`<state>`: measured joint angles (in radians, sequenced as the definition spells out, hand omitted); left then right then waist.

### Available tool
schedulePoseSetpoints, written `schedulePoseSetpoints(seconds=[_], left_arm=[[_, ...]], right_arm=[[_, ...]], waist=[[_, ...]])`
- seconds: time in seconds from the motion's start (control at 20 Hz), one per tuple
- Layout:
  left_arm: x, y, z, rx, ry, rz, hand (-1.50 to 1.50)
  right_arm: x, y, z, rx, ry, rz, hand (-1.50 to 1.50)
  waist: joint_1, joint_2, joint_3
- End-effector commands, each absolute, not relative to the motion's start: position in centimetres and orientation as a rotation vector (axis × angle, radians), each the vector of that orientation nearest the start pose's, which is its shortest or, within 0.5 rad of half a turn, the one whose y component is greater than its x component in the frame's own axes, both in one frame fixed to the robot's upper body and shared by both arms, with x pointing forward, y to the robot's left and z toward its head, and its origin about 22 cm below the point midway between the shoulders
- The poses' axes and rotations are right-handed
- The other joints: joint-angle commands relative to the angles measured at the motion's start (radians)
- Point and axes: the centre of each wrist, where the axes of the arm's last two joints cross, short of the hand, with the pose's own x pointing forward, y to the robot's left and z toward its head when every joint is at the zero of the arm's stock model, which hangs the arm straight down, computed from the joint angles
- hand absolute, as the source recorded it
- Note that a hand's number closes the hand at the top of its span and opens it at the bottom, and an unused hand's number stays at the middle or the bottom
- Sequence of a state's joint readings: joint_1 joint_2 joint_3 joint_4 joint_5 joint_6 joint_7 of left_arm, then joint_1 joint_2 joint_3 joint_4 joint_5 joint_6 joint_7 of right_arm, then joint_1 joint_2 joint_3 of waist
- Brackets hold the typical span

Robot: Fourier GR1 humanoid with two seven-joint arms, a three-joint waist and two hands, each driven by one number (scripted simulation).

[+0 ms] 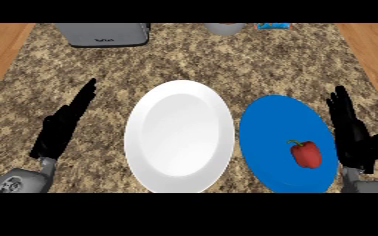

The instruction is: Pick the bell pepper from the plate and place it in the plate

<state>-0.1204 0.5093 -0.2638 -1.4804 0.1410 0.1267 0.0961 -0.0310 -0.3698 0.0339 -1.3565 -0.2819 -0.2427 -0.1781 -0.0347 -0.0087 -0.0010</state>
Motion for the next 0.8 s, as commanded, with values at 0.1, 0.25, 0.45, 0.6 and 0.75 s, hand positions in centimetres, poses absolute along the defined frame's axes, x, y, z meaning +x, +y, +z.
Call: schedulePoseSetpoints(seconds=[0.1,0.25,0.45,0.6,0.75], left_arm=[[27.9,26.8,3.0,0.242,-1.525,-0.307,0.0],[29.5,26.9,6.1,0.278,-1.598,-0.24,0.0],[29.4,26.6,5.0,0.234,-1.551,-0.229,0.0],[30.2,25.3,4.1,0.227,-1.546,-0.207,0.0],[28.9,24.7,4.4,0.221,-1.57,-0.203,0.0]], right_arm=[[25.5,-26.0,2.2,-0.142,-1.728,0.046,-1.5],[26.2,-21.2,6.4,0.027,-1.854,0.183,-1.5],[24.6,-25.6,3.8,-0.591,-1.852,0.791,1.5],[20.3,-21.3,-1.4,-0.406,-1.785,0.562,-1.5],[18.3,-23.2,-2.8,-0.536,-1.816,0.733,-1.5]], waist=[[0.026,0.007,-0.001],[0.035,0.002,-0.002],[0.019,0.003,-0.007],[0.022,0.009,0.001],[0.029,0.006,0.001]])
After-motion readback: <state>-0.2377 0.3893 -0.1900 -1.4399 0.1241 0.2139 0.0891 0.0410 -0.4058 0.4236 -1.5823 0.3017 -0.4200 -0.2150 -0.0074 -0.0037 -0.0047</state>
